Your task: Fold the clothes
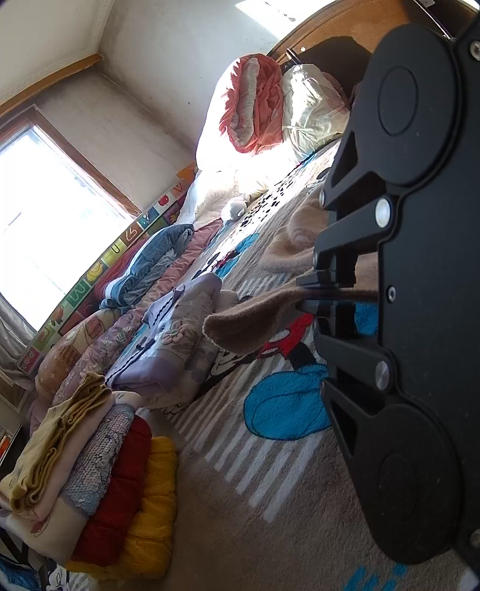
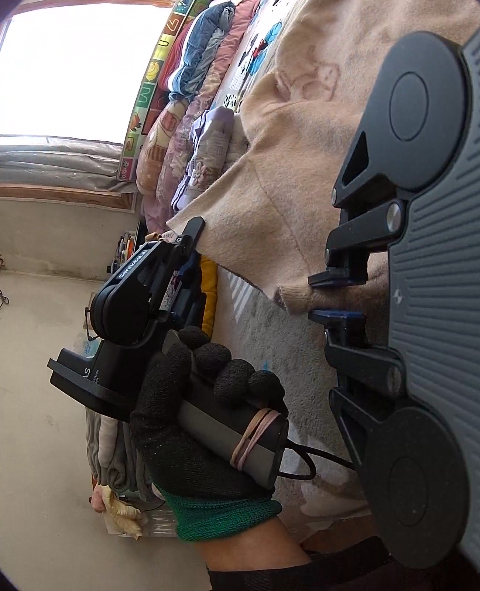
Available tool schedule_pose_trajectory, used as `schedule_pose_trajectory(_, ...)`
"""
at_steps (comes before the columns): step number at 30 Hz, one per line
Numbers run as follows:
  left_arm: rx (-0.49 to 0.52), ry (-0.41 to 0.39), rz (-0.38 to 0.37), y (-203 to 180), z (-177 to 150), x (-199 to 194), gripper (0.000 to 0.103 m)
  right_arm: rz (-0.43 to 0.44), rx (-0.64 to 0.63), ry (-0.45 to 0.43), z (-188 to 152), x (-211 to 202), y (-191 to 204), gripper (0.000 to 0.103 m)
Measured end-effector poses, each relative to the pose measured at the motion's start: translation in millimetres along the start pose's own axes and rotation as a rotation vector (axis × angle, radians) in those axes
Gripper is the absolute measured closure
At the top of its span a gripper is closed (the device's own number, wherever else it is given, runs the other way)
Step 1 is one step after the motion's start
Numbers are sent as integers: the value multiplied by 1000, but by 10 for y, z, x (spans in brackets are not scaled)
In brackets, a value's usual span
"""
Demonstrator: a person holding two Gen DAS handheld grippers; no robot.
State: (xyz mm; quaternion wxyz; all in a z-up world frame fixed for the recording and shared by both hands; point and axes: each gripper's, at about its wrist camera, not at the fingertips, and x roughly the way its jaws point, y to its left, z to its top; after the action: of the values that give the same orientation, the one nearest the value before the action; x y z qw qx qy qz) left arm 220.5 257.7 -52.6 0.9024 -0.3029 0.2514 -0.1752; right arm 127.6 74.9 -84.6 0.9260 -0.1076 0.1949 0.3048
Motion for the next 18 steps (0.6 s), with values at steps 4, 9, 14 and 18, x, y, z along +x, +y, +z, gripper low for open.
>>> schedule_pose_trajectory(4,1,16,39,107,-53,-41,100,24,-3,31,-75,12,72,89)
schedule_pose_trajectory(9,-1,35,76,213,-119,-59,100,45,-2,55,-90,41,119,89)
schedule_pose_trajectory(14,3,62,132,295,-179,-3,100,57,-23,97,-138,131,143,89)
schedule_pose_trajectory(18,-4,91,187,363,-233,89,100,50,-100,134,-152,211,249,88)
